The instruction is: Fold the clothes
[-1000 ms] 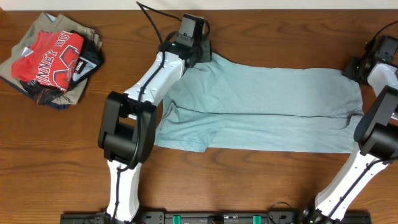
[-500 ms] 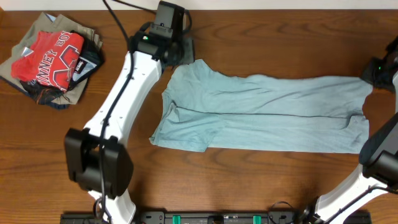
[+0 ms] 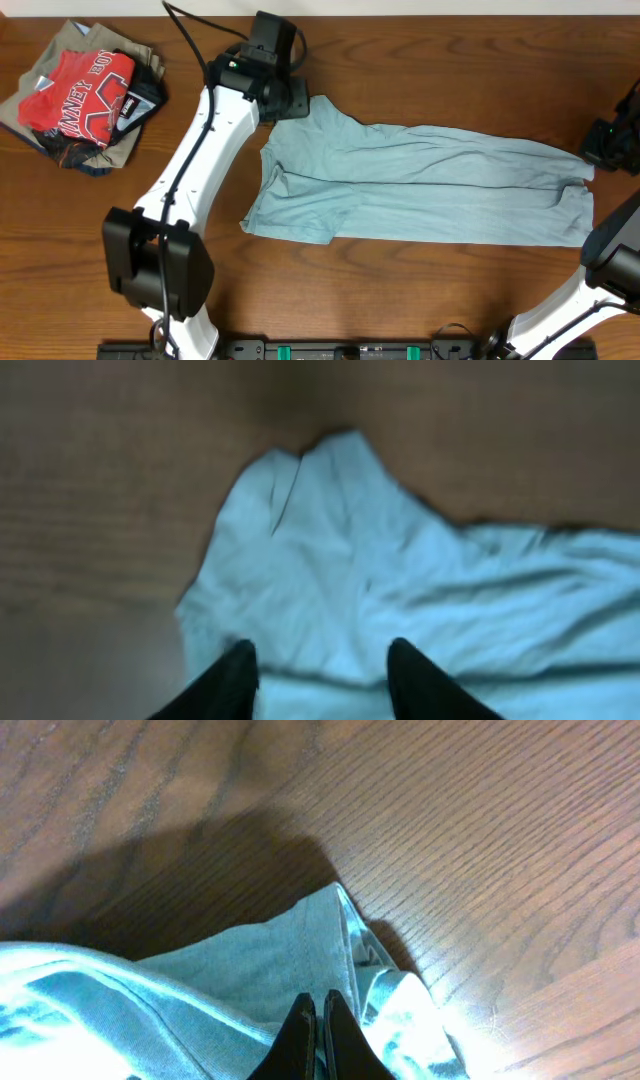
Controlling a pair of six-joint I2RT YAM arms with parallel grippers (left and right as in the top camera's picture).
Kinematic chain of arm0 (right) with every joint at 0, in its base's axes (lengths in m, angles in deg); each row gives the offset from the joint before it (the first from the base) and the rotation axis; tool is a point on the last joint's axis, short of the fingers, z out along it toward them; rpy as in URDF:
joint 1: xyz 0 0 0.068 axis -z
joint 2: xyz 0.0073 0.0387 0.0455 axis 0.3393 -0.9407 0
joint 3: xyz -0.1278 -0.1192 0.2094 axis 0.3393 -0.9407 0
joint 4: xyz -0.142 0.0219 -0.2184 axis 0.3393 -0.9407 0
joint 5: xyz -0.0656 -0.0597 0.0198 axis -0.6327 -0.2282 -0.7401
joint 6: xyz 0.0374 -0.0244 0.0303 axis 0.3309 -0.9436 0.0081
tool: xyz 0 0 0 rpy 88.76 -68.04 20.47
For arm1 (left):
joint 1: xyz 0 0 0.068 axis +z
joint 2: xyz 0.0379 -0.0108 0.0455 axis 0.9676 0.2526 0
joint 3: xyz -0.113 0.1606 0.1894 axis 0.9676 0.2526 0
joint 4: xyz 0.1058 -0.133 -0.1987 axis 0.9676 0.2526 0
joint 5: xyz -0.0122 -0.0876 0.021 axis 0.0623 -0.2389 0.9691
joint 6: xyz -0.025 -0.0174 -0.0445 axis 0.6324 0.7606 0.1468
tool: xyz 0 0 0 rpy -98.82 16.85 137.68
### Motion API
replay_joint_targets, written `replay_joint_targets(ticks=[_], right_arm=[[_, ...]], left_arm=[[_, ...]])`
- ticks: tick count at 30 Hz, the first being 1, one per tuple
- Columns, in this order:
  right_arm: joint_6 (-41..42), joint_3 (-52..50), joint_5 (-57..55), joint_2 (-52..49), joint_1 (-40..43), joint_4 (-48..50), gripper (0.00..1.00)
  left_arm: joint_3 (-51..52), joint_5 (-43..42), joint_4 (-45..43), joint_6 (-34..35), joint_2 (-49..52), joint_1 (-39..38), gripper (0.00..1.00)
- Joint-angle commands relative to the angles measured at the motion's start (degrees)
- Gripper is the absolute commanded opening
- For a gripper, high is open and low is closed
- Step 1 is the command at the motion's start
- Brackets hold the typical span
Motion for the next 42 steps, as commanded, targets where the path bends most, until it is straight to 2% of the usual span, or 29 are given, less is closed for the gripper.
replay_joint_targets(ticks=[1, 10, 17, 30, 35, 38, 42], right_arm=[[-0.7, 0.0, 0.5, 0.6, -0.6, -0.6, 0.02], [-0.7, 0.0, 0.5, 0.6, -0.8, -0.8, 0.02], [-0.7, 0.0, 0.5, 0.6, -0.8, -0.8, 0.02], [-0.7, 0.0, 0.5, 0.6, -0.8, -0.8, 0.03], [-0.7, 0.0, 0.5, 0.6, -0.8, -0.8, 0.03], [-0.7, 0.0, 0.5, 0.6, -0.8, -0.8, 0.03], [-0.7, 0.0, 0.5, 0.6, -0.8, -1.0, 0.02]], left_arm=[[0.8, -0.3, -3.0, 0.2, 4.5, 0.0, 0.46], [0.8, -9.5, -14.7, 1.3, 15.0, -0.1, 0.46], [0.8, -9.7, -20.3, 3.2, 20.2, -0.1, 0.46], [0.8, -9.7, -23.7, 3.6, 24.9, -1.7, 0.45], [0.8, -9.7, -25.6, 3.6, 24.9, -2.6, 0.3], [0.8, -9.7, -25.8, 3.6, 24.9, -2.5, 0.27], [0.8, -9.7, -25.9, 3.6, 24.9, -2.5, 0.15]])
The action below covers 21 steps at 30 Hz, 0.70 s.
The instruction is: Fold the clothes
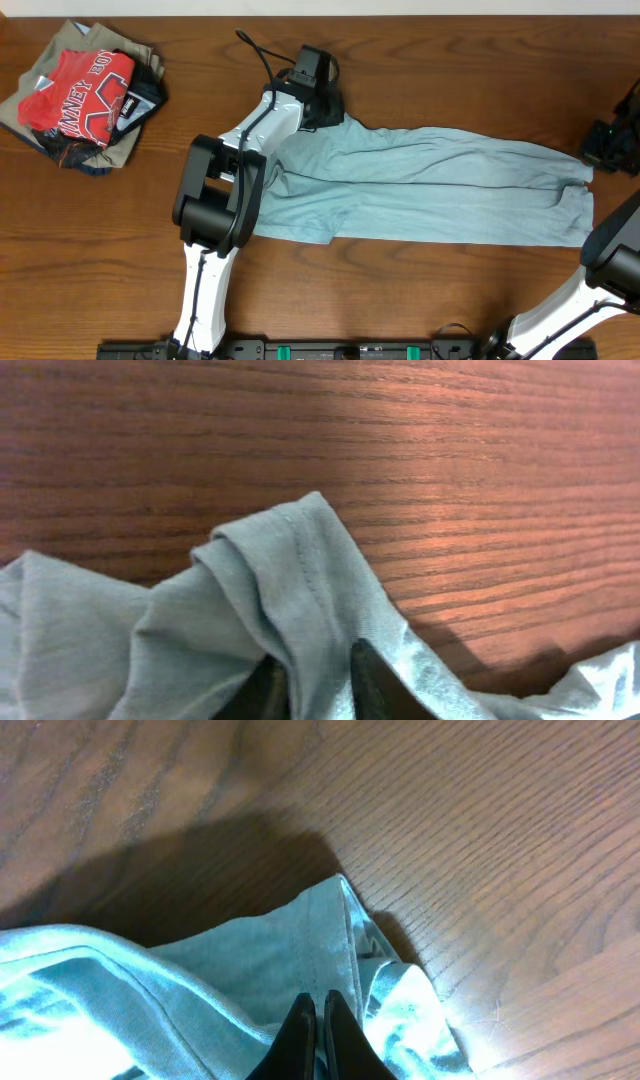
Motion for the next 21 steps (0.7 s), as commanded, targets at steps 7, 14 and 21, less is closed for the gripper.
replay_joint_targets(ticks=[7, 14, 21], right_arm=[[-0.7, 0.0, 0.2, 0.6, -0.7, -0.1, 0.03], [-0.7, 0.0, 0.2, 0.6, -0.7, -0.1, 0.03], [-0.7, 0.0, 0.2, 0.6, -0.7, -0.1, 0.03]], left_arm=[[0.4, -0.1, -0.3, -0.4, -1.7, 1.3, 0.06], [0.4, 0.4, 7.6, -0.4, -11.3, 4.1, 0.06], [0.4, 0.4, 22.9, -0.4, -20.5, 5.7, 0.06]])
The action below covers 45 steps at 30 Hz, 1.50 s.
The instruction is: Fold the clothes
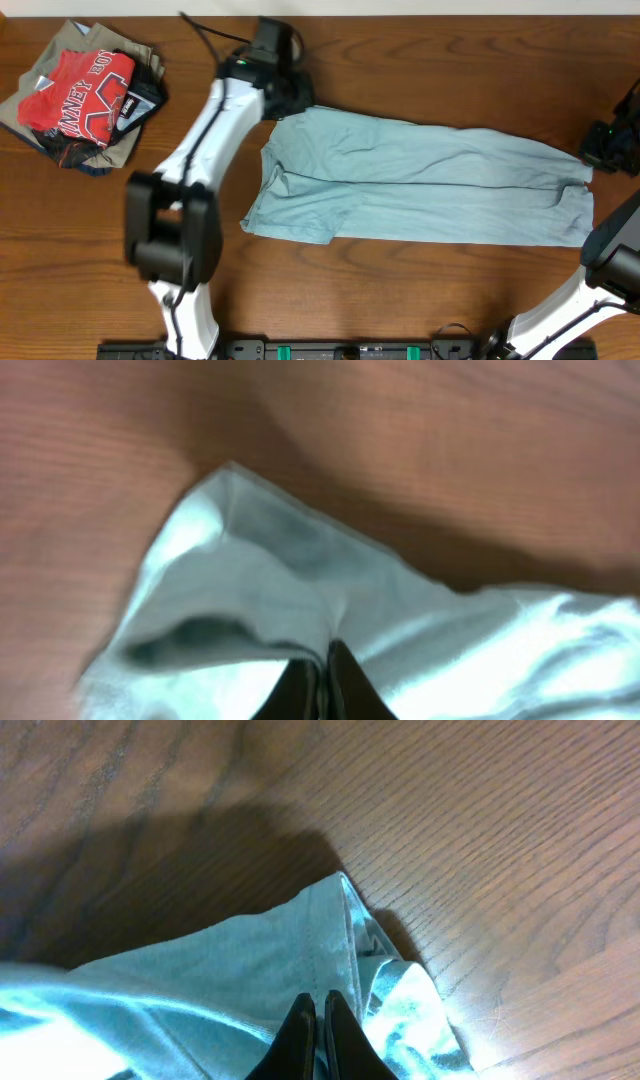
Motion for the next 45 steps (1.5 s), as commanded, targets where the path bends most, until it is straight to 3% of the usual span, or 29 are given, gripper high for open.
replay_joint_targets(ticks=[1, 9, 15, 26, 38, 45], right_arm=[[-0.7, 0.0, 0.0, 0.6, -0.7, 0.0, 0.03], [-0.7, 0.0, 0.0, 0.6, -0.5, -1.0, 0.04], [-0.7, 0.0, 0.0, 0.6, -0.5, -1.1, 0.05], [-0.7, 0.0, -1.6, 0.6, -0.5, -1.8, 0.06], [-0.7, 0.0, -3.0, 0.5, -0.5, -3.1, 0.06], [-0.7, 0.0, -6.9, 0.5, -0.2, -5.2, 0.07]], left_arm=[[-0.1, 0.3, 5.6, -0.4, -3.4, 0.1, 0.06], [-0.1, 0.0, 25.6, 2.3, -5.2, 0.0, 0.06], [-0.1, -1.4, 34.1, 2.4, -6.1, 0.0, 0.06], [-0.1, -4.4, 38.5, 3.6, -13.4, -0.1, 0.06], [-0.1, -4.2, 37.2, 3.8, -21.0, -0.7, 0.06], [-0.1, -4.2, 43.8, 5.7, -21.2, -2.8, 0.06]])
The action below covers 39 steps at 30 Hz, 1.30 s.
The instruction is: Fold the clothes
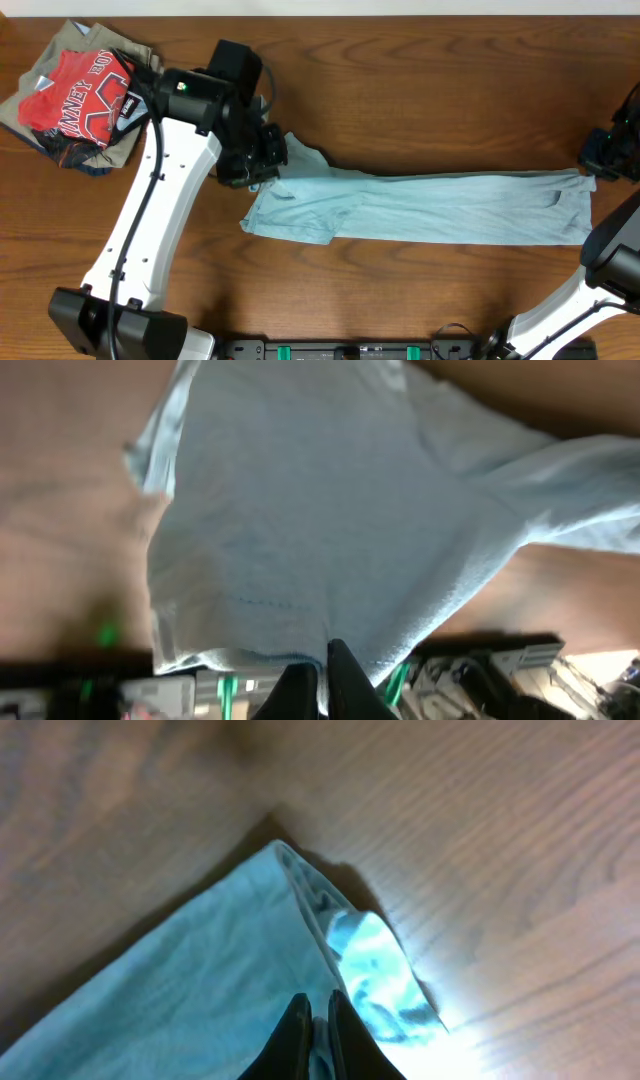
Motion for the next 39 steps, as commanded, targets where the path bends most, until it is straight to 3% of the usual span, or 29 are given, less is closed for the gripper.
replay_joint_targets(ticks=[1, 7, 12, 18, 19, 21, 27, 31, 36, 39], right_arm=[[-0.7, 0.0, -2.8, 0.5, 0.0, -0.7, 0.07], [-0.5, 0.0, -2.7, 0.5, 1.0, -2.2, 0.06], [-0.5, 0.0, -3.0, 0.5, 1.0, -5.2, 0.06], [3.1, 0.0, -9.7, 0.5, 1.3, -7.0, 0.06], [4.0, 0.0, -11.1, 0.6, 1.4, -6.9, 0.07], [4.8, 0.0, -12.0, 0.6, 2.0, -6.7, 0.2], [5.0, 0.0, -11.2, 0.6, 3.0, -6.7, 0.22], [4.7, 0.0, -3.4, 0.6, 3.0, -5.9, 0.21], [-4.3, 0.0, 16.8, 0.5, 2.5, -4.7, 0.19], [-4.7, -0.3, 17.9, 0.5, 1.9, -5.1, 0.19]], left_arm=[[-0.2, 0.1, 2.2, 1.2, -1.0, -1.5, 0.06], [-0.2, 0.4, 3.0, 1.3, -1.2, -4.1, 0.06], [-0.2, 9.8, 3.0, 2.3, -1.2, -4.5, 0.06], [-0.2, 13.1, 2.0, 2.3, -1.1, -4.5, 0.06], [-0.2, 13.1, 1.7, 2.3, -1.1, -4.5, 0.06], [-0.2, 13.1, 1.2, 2.4, -1.1, -4.5, 0.06], [-0.2, 13.0, 1.0, 3.6, -1.1, -4.6, 0.06], [-0.2, 13.0, 0.4, 3.6, -1.1, -4.7, 0.06], [0.0, 13.0, -0.3, 3.6, -0.7, -5.1, 0.06], [0.3, 13.0, -0.3, 3.6, -0.4, -5.8, 0.06]])
